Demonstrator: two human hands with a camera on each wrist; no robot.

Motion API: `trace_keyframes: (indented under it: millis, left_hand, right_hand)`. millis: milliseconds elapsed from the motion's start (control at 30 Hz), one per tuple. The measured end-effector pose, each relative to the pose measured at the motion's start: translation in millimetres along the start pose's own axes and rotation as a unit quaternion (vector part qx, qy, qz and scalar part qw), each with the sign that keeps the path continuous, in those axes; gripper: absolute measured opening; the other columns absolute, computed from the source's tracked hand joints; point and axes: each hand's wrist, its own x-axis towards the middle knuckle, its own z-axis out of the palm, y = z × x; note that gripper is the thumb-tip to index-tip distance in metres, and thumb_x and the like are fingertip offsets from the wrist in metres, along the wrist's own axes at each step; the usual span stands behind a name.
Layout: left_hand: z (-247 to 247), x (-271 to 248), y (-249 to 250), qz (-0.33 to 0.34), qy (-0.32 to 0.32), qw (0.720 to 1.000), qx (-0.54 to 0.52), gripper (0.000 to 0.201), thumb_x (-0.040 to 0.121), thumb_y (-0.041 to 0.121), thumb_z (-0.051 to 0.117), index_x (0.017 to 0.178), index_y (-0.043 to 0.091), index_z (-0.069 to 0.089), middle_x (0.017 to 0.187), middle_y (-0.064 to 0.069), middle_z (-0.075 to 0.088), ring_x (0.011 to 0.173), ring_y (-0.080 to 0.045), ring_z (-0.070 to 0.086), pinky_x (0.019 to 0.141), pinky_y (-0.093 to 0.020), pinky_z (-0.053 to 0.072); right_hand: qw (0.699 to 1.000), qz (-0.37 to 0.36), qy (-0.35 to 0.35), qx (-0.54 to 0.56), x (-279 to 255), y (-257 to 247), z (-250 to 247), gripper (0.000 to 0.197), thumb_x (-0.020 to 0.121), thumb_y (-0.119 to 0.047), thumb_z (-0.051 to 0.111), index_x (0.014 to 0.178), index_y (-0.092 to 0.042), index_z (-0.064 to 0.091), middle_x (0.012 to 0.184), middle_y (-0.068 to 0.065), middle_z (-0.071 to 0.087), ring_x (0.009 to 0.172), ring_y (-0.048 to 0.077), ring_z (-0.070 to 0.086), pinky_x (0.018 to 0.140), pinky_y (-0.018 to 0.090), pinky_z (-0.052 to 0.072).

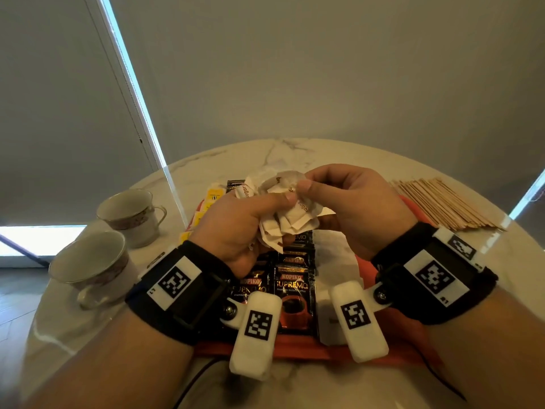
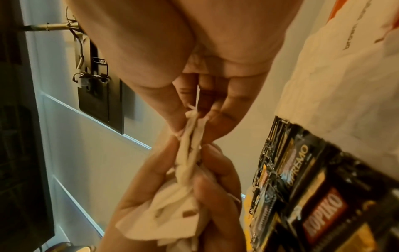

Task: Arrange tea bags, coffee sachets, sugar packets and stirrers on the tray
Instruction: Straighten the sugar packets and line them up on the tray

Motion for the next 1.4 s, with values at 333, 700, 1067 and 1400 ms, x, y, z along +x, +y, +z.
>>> trace_keyframes:
  millis: [333, 700, 1067, 1400]
  left_hand:
    - [5, -5, 8, -0.003, -0.021, 0.995, -0.099, 0.050, 0.085, 0.002, 0.071, 0.133, -0.008, 0.062, 0.102, -0.025, 0.073, 0.071, -0.030, 0.075, 0.055, -0.031, 0.059]
    - [8, -6, 9, -0.017, 0.014, 0.996, -0.091, 0.052, 0.073, 0.002, 0.074, 0.123, -0.008, 0.065, 0.109, -0.027, 0.073, 0.072, -0.028, 0.074, 0.049, -0.027, 0.056]
    - [3, -2, 15, -0.049, 0.090, 0.992, -0.079, 0.027, 0.095, 0.002, 0.066, 0.121, 0.001, 0.063, 0.092, -0.019, 0.075, 0.055, -0.021, 0.071, 0.044, -0.024, 0.053]
    - [1, -1, 16, -0.043, 0.093, 0.992, -0.075, 0.018, 0.095, 0.002, 0.065, 0.113, 0.006, 0.064, 0.090, -0.017, 0.076, 0.057, -0.020, 0.071, 0.048, -0.024, 0.055]
  right_hand:
    - [0.999, 0.022, -0.037, -0.007, -4, -8, -8, 0.034, 0.066, -0.016, 0.081, 0.094, -0.001, 0.070, 0.083, 0.016, 0.070, 0.067, 0.020, 0.064, 0.058, 0.025, 0.058]
    - [0.998, 0.050, 0.015, 0.023, -1, -13, -11, 0.005, 0.090, -0.006, 0.071, 0.092, -0.010, 0.073, 0.074, 0.001, 0.071, 0.063, 0.009, 0.062, 0.053, 0.023, 0.051]
    - [0.935, 0.242, 0.188, -0.179, 21, 3, -93, 0.017, 0.092, 0.002, 0.061, 0.086, -0.009, 0.072, 0.090, 0.014, 0.072, 0.057, 0.015, 0.051, 0.048, 0.027, 0.039]
    - [0.926, 0.282, 0.153, -0.200, 16, 14, -95, 0.016, 0.091, 0.008, 0.064, 0.096, -0.005, 0.073, 0.084, 0.013, 0.070, 0.063, 0.015, 0.057, 0.056, 0.026, 0.050]
